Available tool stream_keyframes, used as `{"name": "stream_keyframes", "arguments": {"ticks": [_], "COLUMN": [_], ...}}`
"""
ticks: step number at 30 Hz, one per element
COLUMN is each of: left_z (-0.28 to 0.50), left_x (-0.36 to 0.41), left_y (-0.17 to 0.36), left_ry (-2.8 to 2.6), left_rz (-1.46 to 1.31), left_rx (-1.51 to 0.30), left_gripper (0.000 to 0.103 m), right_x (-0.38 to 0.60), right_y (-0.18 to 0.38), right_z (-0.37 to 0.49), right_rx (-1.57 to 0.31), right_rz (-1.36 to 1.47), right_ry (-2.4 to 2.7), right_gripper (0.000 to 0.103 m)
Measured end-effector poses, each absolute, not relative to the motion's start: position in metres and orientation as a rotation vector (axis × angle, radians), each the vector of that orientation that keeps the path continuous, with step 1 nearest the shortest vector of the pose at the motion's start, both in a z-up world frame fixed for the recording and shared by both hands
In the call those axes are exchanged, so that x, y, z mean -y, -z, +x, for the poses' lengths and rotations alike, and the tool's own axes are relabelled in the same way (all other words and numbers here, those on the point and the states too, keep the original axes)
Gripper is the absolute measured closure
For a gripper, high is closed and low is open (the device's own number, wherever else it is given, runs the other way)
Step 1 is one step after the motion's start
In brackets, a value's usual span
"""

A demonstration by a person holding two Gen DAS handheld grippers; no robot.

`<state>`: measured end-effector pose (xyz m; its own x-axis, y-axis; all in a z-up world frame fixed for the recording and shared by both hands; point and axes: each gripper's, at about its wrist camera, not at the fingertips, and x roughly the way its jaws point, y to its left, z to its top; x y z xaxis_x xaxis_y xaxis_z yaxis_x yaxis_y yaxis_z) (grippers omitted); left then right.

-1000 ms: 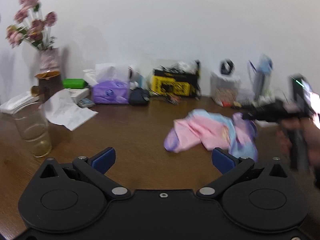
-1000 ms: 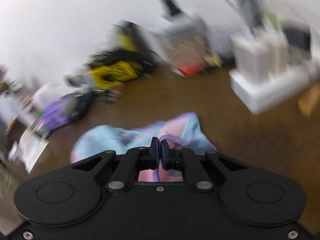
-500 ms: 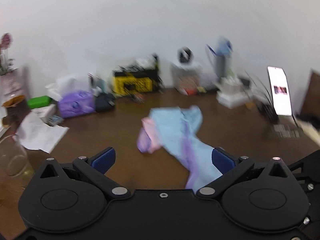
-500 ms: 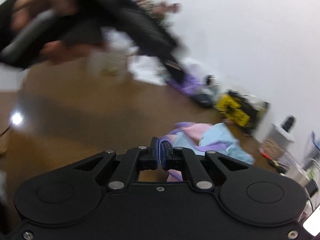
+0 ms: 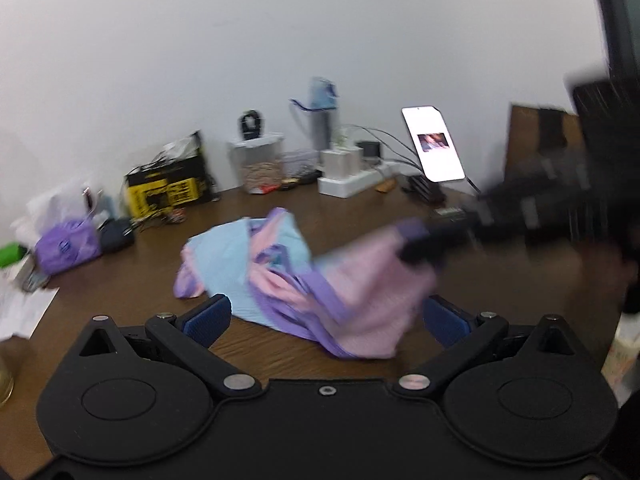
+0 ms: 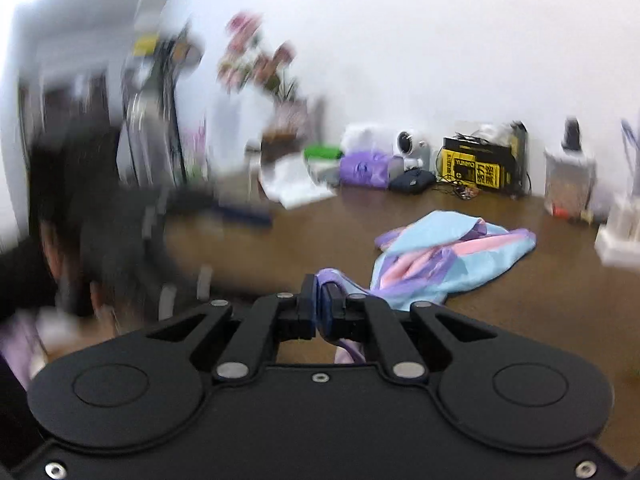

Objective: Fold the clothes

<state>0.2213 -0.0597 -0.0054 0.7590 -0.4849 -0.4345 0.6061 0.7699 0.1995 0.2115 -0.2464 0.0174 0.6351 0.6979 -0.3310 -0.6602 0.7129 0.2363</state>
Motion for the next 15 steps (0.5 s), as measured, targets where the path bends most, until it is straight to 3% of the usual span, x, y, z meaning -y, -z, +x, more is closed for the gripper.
{"name": "stream_keyframes", "arguments": {"ticks": [6, 7, 8, 9, 10, 11, 13, 15], "left_z": [0.223, 0.226, 0.231, 0.235, 0.239, 0.243, 0.248, 0.251], "left_x": [0.103, 0.103, 0.101, 0.098, 0.095, 0.090, 0.079, 0.068], "left_y": [0.016, 0.015, 0.012, 0.009, 0.007, 0.005, 0.002, 0.002], "left_ry": [0.408, 0.381, 0.349, 0.338, 0.339, 0.341, 0.335, 0.293], "left_rz": [0.383, 0.365, 0.332, 0.312, 0.290, 0.263, 0.240, 0.270], "left_rx": [-0.306, -0.302, -0.305, -0.317, -0.337, -0.359, -0.385, -0.398], "left_gripper": [0.002, 0.014, 0.039, 0.052, 0.075, 0.085, 0.092, 0.094], "right_x": [0.251, 0.252, 0.253, 0.254, 0.255, 0.257, 0.258, 0.259], "right_y": [-0.038, -0.040, -0.041, -0.039, -0.038, -0.037, -0.035, -0.032], "right_z": [0.236, 0.239, 0.242, 0.249, 0.251, 0.252, 0.246, 0.242], "right_rx": [-0.438, -0.437, -0.445, -0.451, -0.452, -0.453, -0.440, -0.430], "right_rz": [0.230, 0.239, 0.259, 0.271, 0.283, 0.294, 0.280, 0.236], "right_ry": [-0.840, -0.823, -0.807, -0.801, -0.785, -0.767, -0.713, -0.681], "right_gripper": [0.098, 0.098, 0.098, 0.098, 0.098, 0.097, 0.093, 0.064]}}
